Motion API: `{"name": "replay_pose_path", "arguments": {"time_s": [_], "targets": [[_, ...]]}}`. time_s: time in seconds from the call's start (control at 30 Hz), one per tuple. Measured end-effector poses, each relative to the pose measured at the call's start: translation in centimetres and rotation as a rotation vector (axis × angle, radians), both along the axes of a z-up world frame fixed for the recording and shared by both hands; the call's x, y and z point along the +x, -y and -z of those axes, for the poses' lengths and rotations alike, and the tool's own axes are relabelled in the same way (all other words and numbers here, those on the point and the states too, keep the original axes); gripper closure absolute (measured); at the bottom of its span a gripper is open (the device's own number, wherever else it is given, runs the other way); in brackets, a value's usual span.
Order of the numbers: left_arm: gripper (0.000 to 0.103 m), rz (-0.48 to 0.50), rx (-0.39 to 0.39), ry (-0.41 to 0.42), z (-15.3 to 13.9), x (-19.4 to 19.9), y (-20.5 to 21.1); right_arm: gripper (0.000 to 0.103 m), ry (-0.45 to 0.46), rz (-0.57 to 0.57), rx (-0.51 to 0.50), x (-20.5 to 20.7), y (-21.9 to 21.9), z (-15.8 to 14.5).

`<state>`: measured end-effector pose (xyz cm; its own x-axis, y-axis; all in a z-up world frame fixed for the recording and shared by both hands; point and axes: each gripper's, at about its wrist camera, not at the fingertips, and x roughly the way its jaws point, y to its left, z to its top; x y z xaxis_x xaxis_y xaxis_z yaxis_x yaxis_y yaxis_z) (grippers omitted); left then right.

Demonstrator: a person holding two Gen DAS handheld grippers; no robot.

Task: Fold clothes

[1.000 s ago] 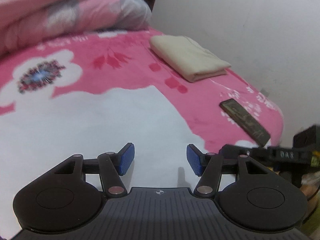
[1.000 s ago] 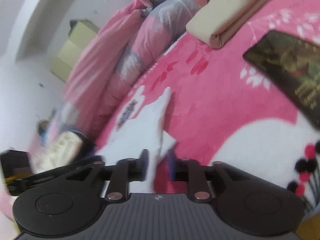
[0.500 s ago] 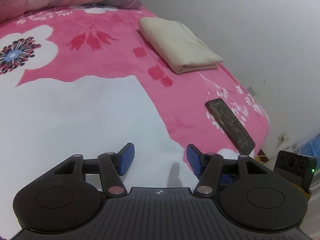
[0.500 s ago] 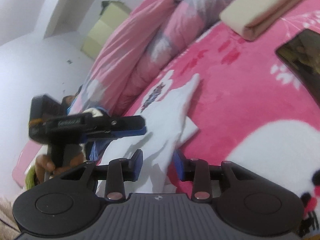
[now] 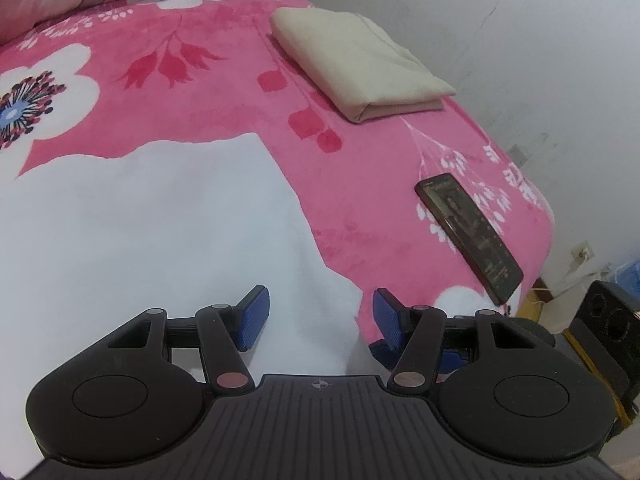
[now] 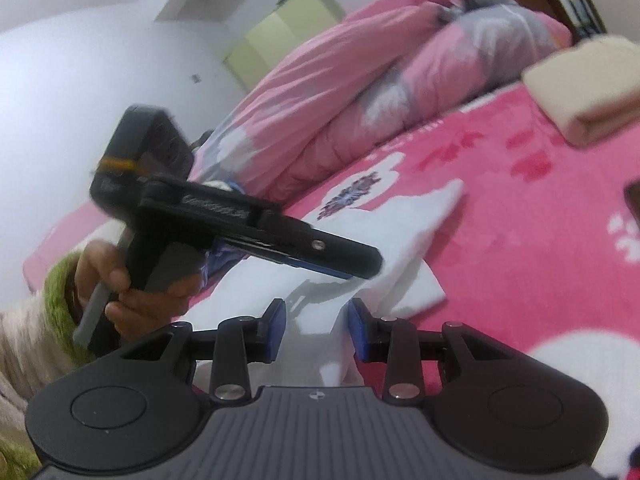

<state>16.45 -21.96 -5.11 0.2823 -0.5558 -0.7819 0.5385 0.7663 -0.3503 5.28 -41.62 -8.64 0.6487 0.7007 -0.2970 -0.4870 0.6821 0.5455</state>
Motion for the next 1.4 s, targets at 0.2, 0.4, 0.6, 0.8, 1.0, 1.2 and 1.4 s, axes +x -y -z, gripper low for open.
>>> {"name": "replay_pose_path", "arguments": {"time_s": [0.2,0.4,0.6,0.8,1.0,1.2,1.4], "targets": [[0.048,-0.010,0.063,0.026,-0.3,-0.2,1.0,0.066,0.058,-0.034,-0.053,0.2,-1.0,-0.4],[0.063,-0.021,0.124,0.051,0.1,-0.4,1.7,0.066,0.088,-0.042,-0.051,0.2,-1.0,-0.4],[0.082,-0.040,0.131,0.084,0.1,-0.6,1.6,0.066,0.090,-0.039,-0.024,0.1,-0.6,-0.2],[0.094,-0.072,0.086,0.096,0.1,-0.5,0.6,0.066,0.062,-0.005,0.042,-0.4,1.0,0.3],[0.095,-0.102,0.007,0.118,-0.5,-0.9,-0.8,0.066,-0.033,0.117,0.151,-0.8,4.8,1.3],[0.095,-0.100,-0.077,0.171,-1.9,-1.7,-1.6,0.067,-0.158,0.190,0.121,2.3,5.6,2.5],[0.095,-0.073,-0.088,0.135,-1.2,-1.5,-1.6,0.078,-0.177,0.138,0.073,4.1,3.9,3.0]]}}
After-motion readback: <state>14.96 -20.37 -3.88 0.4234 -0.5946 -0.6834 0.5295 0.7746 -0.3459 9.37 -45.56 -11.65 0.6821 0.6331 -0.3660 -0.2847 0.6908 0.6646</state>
